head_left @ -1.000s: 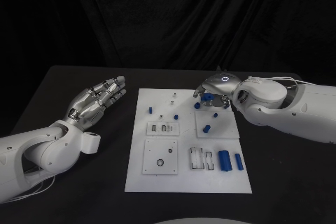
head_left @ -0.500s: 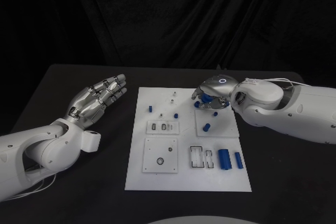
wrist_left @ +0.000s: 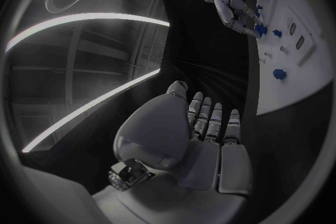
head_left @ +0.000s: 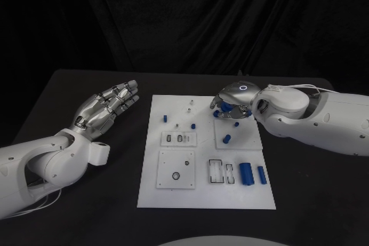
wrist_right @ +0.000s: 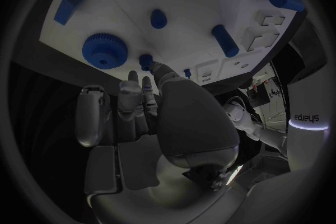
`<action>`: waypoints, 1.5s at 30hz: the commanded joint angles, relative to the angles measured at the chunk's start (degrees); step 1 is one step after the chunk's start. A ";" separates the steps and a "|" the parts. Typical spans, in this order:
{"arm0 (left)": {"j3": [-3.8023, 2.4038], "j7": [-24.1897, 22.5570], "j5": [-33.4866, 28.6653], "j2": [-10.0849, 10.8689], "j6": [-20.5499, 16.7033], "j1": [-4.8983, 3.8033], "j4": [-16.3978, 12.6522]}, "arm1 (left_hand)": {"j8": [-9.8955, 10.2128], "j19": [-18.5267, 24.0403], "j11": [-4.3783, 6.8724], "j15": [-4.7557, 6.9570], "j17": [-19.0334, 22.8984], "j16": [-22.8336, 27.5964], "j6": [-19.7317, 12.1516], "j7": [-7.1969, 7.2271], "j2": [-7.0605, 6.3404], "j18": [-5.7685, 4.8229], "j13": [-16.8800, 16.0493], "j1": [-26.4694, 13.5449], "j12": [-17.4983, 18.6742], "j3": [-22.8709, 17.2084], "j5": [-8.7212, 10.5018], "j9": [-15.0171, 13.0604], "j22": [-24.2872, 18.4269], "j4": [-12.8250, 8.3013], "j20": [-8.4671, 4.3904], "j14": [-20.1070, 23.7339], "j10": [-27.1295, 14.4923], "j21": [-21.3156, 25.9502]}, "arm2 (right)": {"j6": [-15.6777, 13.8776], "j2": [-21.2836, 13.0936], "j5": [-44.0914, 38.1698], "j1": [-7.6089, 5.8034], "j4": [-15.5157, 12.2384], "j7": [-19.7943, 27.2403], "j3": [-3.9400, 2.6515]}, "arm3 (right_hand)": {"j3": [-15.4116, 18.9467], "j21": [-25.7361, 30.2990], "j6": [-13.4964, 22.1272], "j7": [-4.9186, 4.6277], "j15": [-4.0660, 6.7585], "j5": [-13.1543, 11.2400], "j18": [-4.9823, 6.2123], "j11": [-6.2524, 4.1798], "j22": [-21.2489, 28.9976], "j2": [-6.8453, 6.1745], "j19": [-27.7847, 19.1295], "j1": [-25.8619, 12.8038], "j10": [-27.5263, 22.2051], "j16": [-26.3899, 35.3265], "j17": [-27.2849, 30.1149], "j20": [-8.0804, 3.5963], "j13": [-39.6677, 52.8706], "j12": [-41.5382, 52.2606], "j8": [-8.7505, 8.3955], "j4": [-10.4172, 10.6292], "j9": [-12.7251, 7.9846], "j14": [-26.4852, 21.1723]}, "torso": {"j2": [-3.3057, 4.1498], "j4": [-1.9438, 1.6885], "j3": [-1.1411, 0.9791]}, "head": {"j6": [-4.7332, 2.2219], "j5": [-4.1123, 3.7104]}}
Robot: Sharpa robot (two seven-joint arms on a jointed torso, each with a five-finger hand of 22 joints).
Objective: Assemble the parts on the task board
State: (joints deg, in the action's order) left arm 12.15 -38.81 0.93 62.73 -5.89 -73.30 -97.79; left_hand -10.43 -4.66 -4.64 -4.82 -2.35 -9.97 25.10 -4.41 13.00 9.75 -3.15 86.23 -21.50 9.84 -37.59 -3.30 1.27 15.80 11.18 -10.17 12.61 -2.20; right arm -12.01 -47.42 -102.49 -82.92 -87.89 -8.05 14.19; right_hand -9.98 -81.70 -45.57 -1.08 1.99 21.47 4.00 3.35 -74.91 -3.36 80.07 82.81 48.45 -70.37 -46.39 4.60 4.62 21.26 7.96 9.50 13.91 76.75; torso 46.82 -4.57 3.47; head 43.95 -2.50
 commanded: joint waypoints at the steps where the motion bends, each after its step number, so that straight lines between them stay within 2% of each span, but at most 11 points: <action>1: -0.04 -5.62 -0.25 -0.21 1.47 -0.13 0.04 | -0.42 -0.01 -0.64 -0.62 -0.08 -0.43 0.22 -0.44 -0.19 0.51 -0.06 0.62 -0.36 -0.48 -0.22 -0.04 0.06 -0.05 0.52 -0.11 -0.03 -0.35 | -0.03 0.19 -0.52 0.30 0.34 0.50 -0.03 | -0.44 -0.29 -0.63 -0.04 -0.07 0.14 -0.61 -0.01 -3.07 -0.55 0.39 0.22 0.66 -0.21 -0.05 -0.10 0.09 -0.24 0.42 0.03 0.25 0.30 | -0.03 0.04 0.02 | 0.09 -0.02; 11: -0.04 -5.27 -0.25 -0.32 1.96 -0.13 0.29 | -0.50 -0.05 -0.86 -0.84 -0.10 -0.54 0.27 -0.57 -0.20 0.50 -0.07 0.70 -0.48 -0.65 -0.23 -0.05 0.07 -0.09 0.73 -0.23 0.04 -0.36 | -1.70 0.95 -0.52 1.25 1.84 1.41 -0.03 | -1.92 -0.47 -3.18 -0.49 -0.04 -1.11 -0.69 -0.04 -3.62 -0.83 0.65 0.07 2.84 -0.86 -1.30 -0.11 0.57 0.01 1.57 0.37 1.68 0.89 | -0.04 -0.02 0.02 | 0.32 0.09; 17: -0.04 -5.13 -0.25 -0.37 2.09 -0.12 0.44 | -0.50 -0.05 -0.86 -0.84 -0.10 -0.54 0.27 -0.57 -0.20 0.50 -0.07 0.70 -0.48 -0.65 -0.23 -0.05 0.07 -0.09 0.73 -0.23 0.04 -0.36 | -2.44 1.40 -0.52 1.60 2.32 2.10 -0.03 | -2.94 -0.37 -6.76 -0.70 0.37 -1.47 -0.69 -0.65 -3.82 -0.78 0.68 0.17 5.47 -2.17 -3.77 -0.44 1.14 0.43 3.51 0.29 3.72 2.00 | -0.03 -0.05 0.06 | 0.34 0.11; 21: -0.04 -5.08 -0.25 -0.44 2.14 -0.12 0.54 | -0.54 -0.08 -0.98 -0.94 -0.10 -0.56 0.29 -0.63 -0.17 0.49 -0.07 0.74 -0.52 -0.75 -0.24 -0.05 0.07 -0.11 0.82 -0.24 0.05 -0.37 | -3.02 1.54 -0.52 1.67 2.41 2.07 -0.03 | -3.70 -0.32 -7.32 -0.84 0.65 -1.26 -0.68 -1.07 -3.87 -0.36 0.69 0.94 6.79 -2.20 -3.81 -0.66 1.35 0.62 3.85 -0.20 4.37 2.07 | -0.02 -0.01 0.05 | 0.35 0.09; 22: -0.04 -5.08 -0.25 -0.44 2.16 -0.12 0.54 | -0.54 -0.08 -0.98 -0.94 -0.10 -0.56 0.29 -0.63 -0.17 0.49 -0.07 0.74 -0.52 -0.75 -0.24 -0.05 0.07 -0.11 0.82 -0.24 0.05 -0.37 | -3.51 1.54 -0.52 1.69 2.43 2.11 -0.03 | -4.01 -0.22 -8.06 -1.09 0.76 -1.21 -0.65 -1.19 -3.79 -0.19 0.60 1.31 7.30 -1.95 -3.36 -0.77 1.42 0.64 4.29 -0.48 4.79 1.90 | -0.02 0.00 0.05 | 0.33 0.07; 23: -0.04 -5.07 -0.25 -0.44 2.17 -0.12 0.53 | -0.54 -0.08 -0.98 -0.94 -0.10 -0.56 0.29 -0.63 -0.17 0.49 -0.07 0.74 -0.52 -0.75 -0.24 -0.05 0.07 -0.11 0.82 -0.24 0.05 -0.37 | -4.14 1.52 -0.52 1.70 2.43 2.19 -0.03 | -4.53 0.04 -9.36 -1.88 1.06 -0.81 -0.55 -1.67 -3.53 0.14 0.36 2.10 8.48 -1.72 -3.04 -1.00 1.59 0.88 5.04 -1.09 5.45 1.78 | -0.03 0.01 0.04 | 0.31 0.08; 25: -0.04 -5.06 -0.25 -0.43 2.19 -0.12 0.53 | -0.58 -0.10 -1.05 -1.01 -0.10 -0.58 0.34 -0.68 -0.12 0.49 -0.07 0.78 -0.60 -0.85 -0.26 -0.06 0.08 -0.13 0.89 -0.26 0.09 -0.38 | -5.55 1.46 -0.52 1.71 2.44 2.41 -0.03 | -5.01 0.26 -10.52 -2.30 1.48 -0.61 -0.50 -2.16 -3.39 0.36 0.24 2.79 10.15 -2.14 -3.97 -1.39 1.79 1.04 5.78 -1.75 6.33 2.29 | 0.01 -0.02 0.01 | 0.27 0.07; 31: -0.04 -5.01 -0.25 -0.34 2.18 -0.12 0.56 | -0.58 -0.10 -1.05 -1.01 -0.10 -0.58 0.34 -0.68 -0.12 0.49 -0.07 0.78 -0.60 -0.85 -0.26 -0.06 0.08 -0.13 0.89 -0.26 0.09 -0.38 | -10.09 1.21 -0.33 1.64 2.34 3.24 -0.03 | -5.42 0.10 -12.84 -2.89 2.00 -0.84 -0.70 -2.50 -4.00 0.39 0.84 3.05 13.75 -2.63 -5.27 -2.01 1.86 0.27 7.39 -2.40 8.64 3.38 | -0.01 -0.06 0.02 | 0.16 0.24; 34: -0.04 -4.96 -0.25 -0.25 2.14 -0.12 0.49 | -0.58 -0.10 -1.05 -1.01 -0.10 -0.58 0.34 -0.68 -0.12 0.49 -0.07 0.78 -0.60 -0.85 -0.26 -0.06 0.08 -0.13 0.89 -0.26 0.09 -0.38 | -11.05 1.30 0.91 1.10 2.06 3.46 -0.04 | -5.48 -0.22 -13.00 -2.92 2.02 -0.93 -0.83 -2.47 -4.48 0.25 1.26 3.05 14.29 -2.87 -5.85 -2.08 1.79 -0.11 7.51 -2.48 9.03 3.69 | -0.04 0.05 0.03 | 0.15 0.59; 39: -0.04 -4.89 -0.25 -0.33 2.10 -0.11 0.56 | -0.58 -0.10 -1.05 -1.01 -0.10 -0.58 0.34 -0.68 -0.12 0.49 -0.07 0.78 -0.60 -0.85 -0.26 -0.06 0.08 -0.13 0.89 -0.26 0.09 -0.38 | -11.45 2.88 3.67 -0.85 2.24 3.61 -0.06 | -5.62 -0.49 -12.94 -3.23 1.91 -1.28 -0.96 -2.17 -4.91 0.11 1.65 3.04 14.77 -3.07 -6.34 -2.06 1.62 -0.84 7.46 -2.55 9.49 4.05 | -0.05 0.04 0.08 | 0.34 0.64; 45: -0.04 -4.81 -0.25 -0.94 2.31 -0.11 0.88 | -0.62 -0.11 -1.13 -1.09 -0.10 -0.61 0.34 -0.74 -0.06 0.49 -0.07 0.86 -0.66 -1.01 -0.30 -0.06 0.07 -0.16 0.98 -0.29 0.12 -0.38 | -11.56 7.21 4.85 -2.20 5.36 4.10 -0.13 | -5.73 -0.69 -12.79 -3.28 1.84 -2.12 -1.05 -2.13 -5.25 0.04 1.95 3.03 15.06 -3.21 -6.74 -1.99 1.43 -1.69 7.29 -2.62 9.90 4.31 | -0.07 -0.03 0.06 | 0.34 0.46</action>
State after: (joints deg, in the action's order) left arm 12.15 -38.84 0.87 61.94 -4.37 -73.30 -96.86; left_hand -10.65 -4.85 -5.23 -5.43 -2.38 -10.20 25.51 -4.82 12.78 9.75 -3.14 86.46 -21.91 9.04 -37.58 -3.30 1.25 15.64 11.80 -10.36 12.80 -2.20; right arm -21.65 -40.46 -99.36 -85.01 -83.05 -4.71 14.08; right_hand -15.43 -82.10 -58.24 -3.95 3.81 19.64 4.01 1.80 -74.93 -3.78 81.61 85.96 62.50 -73.42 -53.08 2.45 6.00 19.77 15.35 7.00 19.91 80.71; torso 46.76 -4.55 3.52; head 44.29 -1.95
